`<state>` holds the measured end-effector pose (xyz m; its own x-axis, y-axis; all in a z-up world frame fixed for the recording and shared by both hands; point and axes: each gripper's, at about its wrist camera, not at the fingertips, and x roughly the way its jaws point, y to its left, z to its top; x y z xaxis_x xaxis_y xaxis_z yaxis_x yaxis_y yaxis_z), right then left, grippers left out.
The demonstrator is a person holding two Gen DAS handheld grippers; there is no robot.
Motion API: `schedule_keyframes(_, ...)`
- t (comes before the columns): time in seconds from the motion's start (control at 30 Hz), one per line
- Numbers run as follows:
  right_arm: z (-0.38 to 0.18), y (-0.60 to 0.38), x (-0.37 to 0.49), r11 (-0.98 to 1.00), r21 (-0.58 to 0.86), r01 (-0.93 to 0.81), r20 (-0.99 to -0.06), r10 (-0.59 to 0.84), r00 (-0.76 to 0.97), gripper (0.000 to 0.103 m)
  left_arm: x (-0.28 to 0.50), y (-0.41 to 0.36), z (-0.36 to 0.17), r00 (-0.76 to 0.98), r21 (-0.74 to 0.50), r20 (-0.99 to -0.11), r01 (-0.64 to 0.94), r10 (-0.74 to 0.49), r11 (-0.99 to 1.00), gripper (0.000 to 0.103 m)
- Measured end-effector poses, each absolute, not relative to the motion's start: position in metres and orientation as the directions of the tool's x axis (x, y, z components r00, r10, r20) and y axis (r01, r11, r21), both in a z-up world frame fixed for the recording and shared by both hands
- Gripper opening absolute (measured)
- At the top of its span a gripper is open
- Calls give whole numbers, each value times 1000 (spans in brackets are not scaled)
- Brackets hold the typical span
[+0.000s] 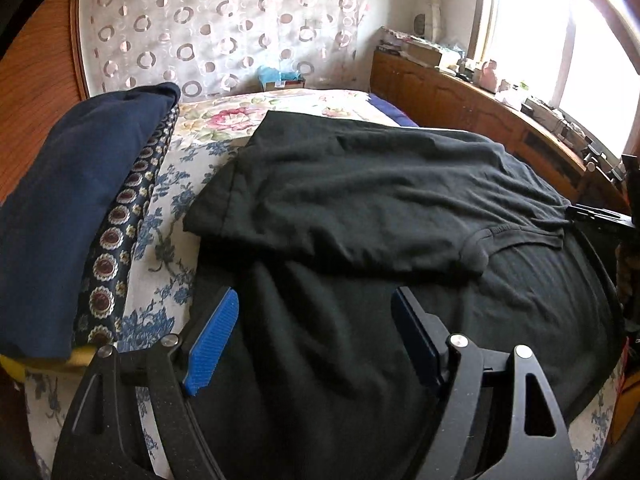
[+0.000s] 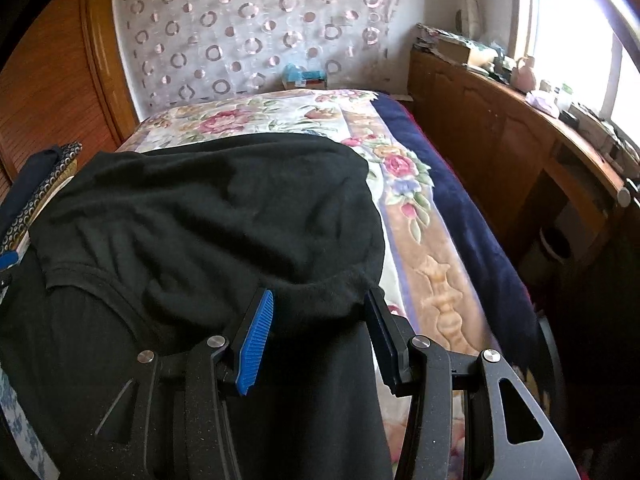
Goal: Fold small clothes
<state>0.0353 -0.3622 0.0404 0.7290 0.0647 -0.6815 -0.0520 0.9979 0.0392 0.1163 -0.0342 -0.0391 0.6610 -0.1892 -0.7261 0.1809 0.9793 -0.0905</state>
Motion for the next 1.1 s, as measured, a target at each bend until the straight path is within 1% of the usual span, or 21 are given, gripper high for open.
schedule_keyframes(0.17,40,-372,32,996,90,-15,-670,72,739,49,119,-29,-40,660,-86,-730,171,-179,982,79)
schedule_keyframes(0.27,36,-371,33,998,65,-7,-683,50,728,49,126,-26,-39,655,-96,-734,160,-179,982,79)
schedule_keyframes(0.5,28,-359,50,998,61,-15,-713,54,699,49,151,-24,-34,644,-103,-750,115,-153,988,79)
schedule_keyframes(0.7,33,-354,49,999,39,-12,-708,36,705,49,173,-21,-39,617,-110,-775,84,-138,990,79)
schedule_keyframes(0.87,32,-355,49,998,56,-13,-708,49,705,49,179,-17,-46,600,-103,-791,64,-121,993,79)
schedule_keyframes(0.93,32,-356,49,998,58,-13,-707,50,706,49,179,-17,-47,601,-105,-790,62,-121,993,75)
schedule_keyframes(0.97,32,-356,49,998,59,-12,-707,50,706,49,179,-16,-47,601,-104,-790,58,-118,993,69)
schedule_keyframes(1.03,31,-356,49,998,59,-12,-707,50,706,49,179,-15,-49,604,-98,-789,53,-110,994,56)
schedule_keyframes(1.1,31,-356,49,998,58,-12,-707,49,706,49,182,-13,-50,608,-82,-788,46,-93,996,36)
